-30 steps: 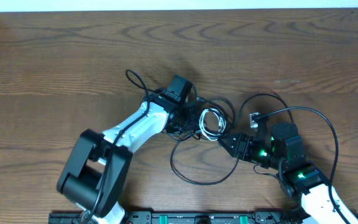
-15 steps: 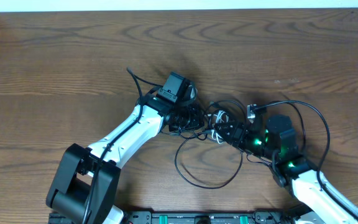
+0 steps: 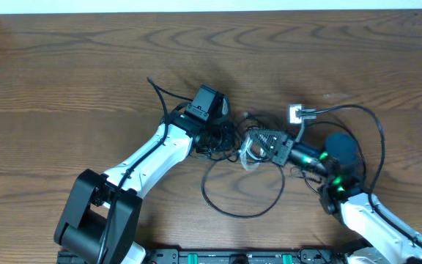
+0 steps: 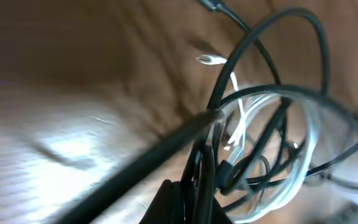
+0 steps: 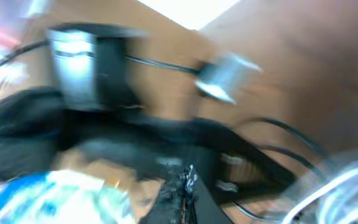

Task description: Untangle cables

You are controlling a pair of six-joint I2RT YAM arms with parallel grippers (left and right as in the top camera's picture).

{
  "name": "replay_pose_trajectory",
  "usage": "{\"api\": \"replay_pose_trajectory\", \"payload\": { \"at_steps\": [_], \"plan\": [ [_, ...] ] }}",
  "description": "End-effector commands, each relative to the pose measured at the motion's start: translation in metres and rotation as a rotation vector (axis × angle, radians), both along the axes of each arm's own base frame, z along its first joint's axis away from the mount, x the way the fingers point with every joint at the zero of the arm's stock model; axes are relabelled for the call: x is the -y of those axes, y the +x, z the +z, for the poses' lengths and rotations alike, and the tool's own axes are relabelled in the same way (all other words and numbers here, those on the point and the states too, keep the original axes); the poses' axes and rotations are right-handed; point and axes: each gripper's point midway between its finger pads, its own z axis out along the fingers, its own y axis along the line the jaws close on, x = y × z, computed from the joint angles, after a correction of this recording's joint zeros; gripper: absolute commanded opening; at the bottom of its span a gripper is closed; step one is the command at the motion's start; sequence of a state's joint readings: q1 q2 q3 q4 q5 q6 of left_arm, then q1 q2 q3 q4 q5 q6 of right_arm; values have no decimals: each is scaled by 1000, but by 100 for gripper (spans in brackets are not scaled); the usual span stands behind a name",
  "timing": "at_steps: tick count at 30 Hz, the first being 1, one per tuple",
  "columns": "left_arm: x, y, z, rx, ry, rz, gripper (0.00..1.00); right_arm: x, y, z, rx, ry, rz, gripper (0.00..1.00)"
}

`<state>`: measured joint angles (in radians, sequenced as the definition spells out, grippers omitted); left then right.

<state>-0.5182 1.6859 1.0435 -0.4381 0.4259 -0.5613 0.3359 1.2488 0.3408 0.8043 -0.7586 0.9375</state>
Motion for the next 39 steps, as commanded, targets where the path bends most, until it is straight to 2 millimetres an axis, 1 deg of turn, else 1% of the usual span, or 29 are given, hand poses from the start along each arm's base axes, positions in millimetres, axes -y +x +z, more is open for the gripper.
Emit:
{"api": "replay_pose_trajectory", "payload": {
  "at_steps": [1,4,7,8,9,10,11,12,14,16,18,20,23,25,28,30,32,34,36,39],
  "plan": [
    [-11,9,0,30,48,71,8,-3,-32,34,206,27,210,1],
    [-10,9,-1,31,49,71,8,3,-32,42,255,33,218,1],
    [-11,9,-3,25,51,71,8,11,-24,40,269,16,179,1],
    [-11,8,-3,21,52,73,8,13,-22,36,280,-3,168,5],
    [-11,8,-4,20,52,73,8,15,-18,29,265,-22,149,13],
    [-10,8,-3,16,49,75,8,17,-12,19,214,-41,117,20],
    [-10,8,-3,9,44,83,8,19,-7,6,147,-62,83,31],
    [-10,8,-3,5,42,91,8,20,-3,-9,73,-89,46,35],
    [-6,6,-2,7,34,73,8,22,0,-38,-66,-146,-23,36],
    [0,3,-1,31,27,14,8,19,-1,-53,-146,-178,-61,39],
    [7,-1,0,60,31,-53,8,15,-2,-60,-203,-184,-98,42],
    [11,-6,0,84,38,-113,8,15,0,-66,-274,-174,-147,47],
    [16,-10,-1,115,51,-182,8,19,2,-76,-356,-172,-213,47],
    [8,-8,-5,128,107,-173,8,22,3,-83,-410,-172,-259,46],
    [-11,-1,-11,153,217,-132,8,22,0,-86,-418,-185,-254,47],
    [-24,3,-14,169,288,-106,8,21,-2,-90,-420,-206,-246,51],
    [-40,8,-17,177,368,-54,8,17,-6,-92,-359,-256,-209,57],
    [-53,12,-18,174,417,18,8,11,-11,-94,-248,-333,-147,57],
    [-56,14,-17,157,405,83,8,3,-18,-98,-135,-411,-77,57],
    [-56,16,-17,145,386,146,8,-3,-23,-106,-67,-480,-38,54]
  ]
}}
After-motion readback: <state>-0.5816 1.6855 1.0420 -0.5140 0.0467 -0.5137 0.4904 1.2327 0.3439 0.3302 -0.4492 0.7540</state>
